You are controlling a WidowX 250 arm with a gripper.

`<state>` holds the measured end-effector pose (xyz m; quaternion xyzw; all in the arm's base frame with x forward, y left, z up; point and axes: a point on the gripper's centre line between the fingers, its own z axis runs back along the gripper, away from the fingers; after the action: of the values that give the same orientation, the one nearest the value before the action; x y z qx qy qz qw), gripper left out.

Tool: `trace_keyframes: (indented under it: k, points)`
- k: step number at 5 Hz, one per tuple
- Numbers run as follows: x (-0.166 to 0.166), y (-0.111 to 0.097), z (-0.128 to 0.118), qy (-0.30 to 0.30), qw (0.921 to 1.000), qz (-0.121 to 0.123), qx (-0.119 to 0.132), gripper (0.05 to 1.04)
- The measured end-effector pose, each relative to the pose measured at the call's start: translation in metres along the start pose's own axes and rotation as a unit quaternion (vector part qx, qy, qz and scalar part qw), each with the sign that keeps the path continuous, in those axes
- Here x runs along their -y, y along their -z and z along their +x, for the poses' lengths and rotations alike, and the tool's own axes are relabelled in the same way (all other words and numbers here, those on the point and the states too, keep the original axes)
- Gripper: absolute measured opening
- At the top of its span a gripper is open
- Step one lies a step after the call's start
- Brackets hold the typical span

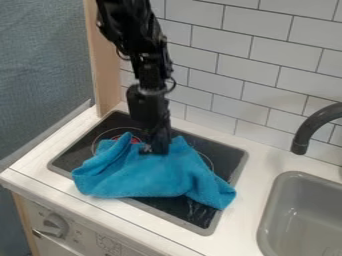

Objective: Unfold the cloth from the top to the bottom

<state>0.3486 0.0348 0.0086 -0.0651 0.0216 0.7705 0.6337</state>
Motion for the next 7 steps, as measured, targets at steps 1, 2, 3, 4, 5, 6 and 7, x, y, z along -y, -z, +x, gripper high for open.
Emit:
trace_keyframes:
  k: [1, 2, 3, 4, 5, 6, 7]
  points:
    - [-0.011, -0.018, 0.005, -0.013, 0.9998, -0.016, -0.008, 0.052]
    - [-0.028, -0.031, 0.003, -0.01, 0.9996, -0.022, -0.011, 0.052]
    - [-0.053, -0.043, 0.002, -0.014, 0.9994, -0.029, -0.011, 0.052]
    - [-0.074, -0.043, 0.002, -0.015, 0.9995, -0.026, -0.011, 0.052]
    - [-0.095, -0.035, 0.002, -0.02, 0.9995, -0.023, -0.005, 0.052]
    - [-0.108, -0.023, 0.002, -0.041, 0.9988, -0.025, -0.011, 0.052]
    - [-0.119, -0.004, 0.002, -0.064, 0.9977, -0.015, -0.013, 0.052]
